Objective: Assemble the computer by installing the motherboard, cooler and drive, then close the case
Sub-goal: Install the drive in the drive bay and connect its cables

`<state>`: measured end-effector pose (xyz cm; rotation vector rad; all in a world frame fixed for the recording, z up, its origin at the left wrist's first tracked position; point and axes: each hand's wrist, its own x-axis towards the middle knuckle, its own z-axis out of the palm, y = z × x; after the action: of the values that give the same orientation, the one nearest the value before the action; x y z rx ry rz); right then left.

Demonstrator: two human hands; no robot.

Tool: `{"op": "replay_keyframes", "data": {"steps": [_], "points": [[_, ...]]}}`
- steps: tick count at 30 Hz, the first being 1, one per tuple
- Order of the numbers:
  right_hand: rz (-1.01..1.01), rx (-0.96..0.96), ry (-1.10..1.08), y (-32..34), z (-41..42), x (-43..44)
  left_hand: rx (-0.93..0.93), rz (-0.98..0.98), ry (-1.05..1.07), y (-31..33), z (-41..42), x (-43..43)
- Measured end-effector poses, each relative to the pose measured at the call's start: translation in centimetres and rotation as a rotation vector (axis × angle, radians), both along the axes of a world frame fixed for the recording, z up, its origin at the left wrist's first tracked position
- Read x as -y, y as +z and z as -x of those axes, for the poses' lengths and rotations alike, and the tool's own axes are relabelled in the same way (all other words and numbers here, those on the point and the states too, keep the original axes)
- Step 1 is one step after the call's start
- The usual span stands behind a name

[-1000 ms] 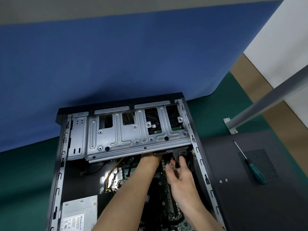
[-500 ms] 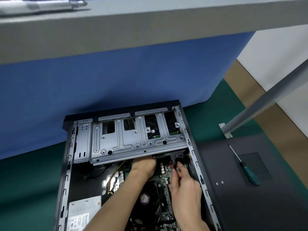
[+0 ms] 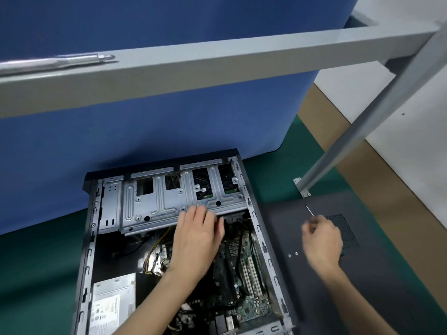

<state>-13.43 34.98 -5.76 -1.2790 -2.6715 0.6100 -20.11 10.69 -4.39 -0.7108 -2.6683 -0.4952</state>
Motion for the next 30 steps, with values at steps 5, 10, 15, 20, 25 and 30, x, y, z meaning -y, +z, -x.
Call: {"op": "replay_keyframes", "data": {"steps": [5,10,15,20,25,30], "points": [[-0.006,0.471,0.091,-3.9,-1.4,-5.4,0.159,-0.018,0.109,-0.7,0.2,-3.1],[-0.213,0.557,0.195,-5.5,-1.3,-6.8,0.179,-0.100,0.189,-1.6,0.2,-3.7],[-0.202,0.608,0.278,-6.0,-1.0,-8.1,0.204,-0.160,0.185,-2.0,0.1,-3.4],[0.077,0.340,0.245,-6.3,-2.4,-8.1,0.201,-0.162,0.232,-2.0,-0.5,-3.9],[0.338,0.122,0.275,-6.5,-3.4,-6.1,0.215,-0.189,0.258,-1.7,-1.5,-4.1],[0.346,0.181,0.367,-7.7,-3.4,-4.3,0.251,-0.210,0.220,-1.3,-2.2,-3.5]]}}
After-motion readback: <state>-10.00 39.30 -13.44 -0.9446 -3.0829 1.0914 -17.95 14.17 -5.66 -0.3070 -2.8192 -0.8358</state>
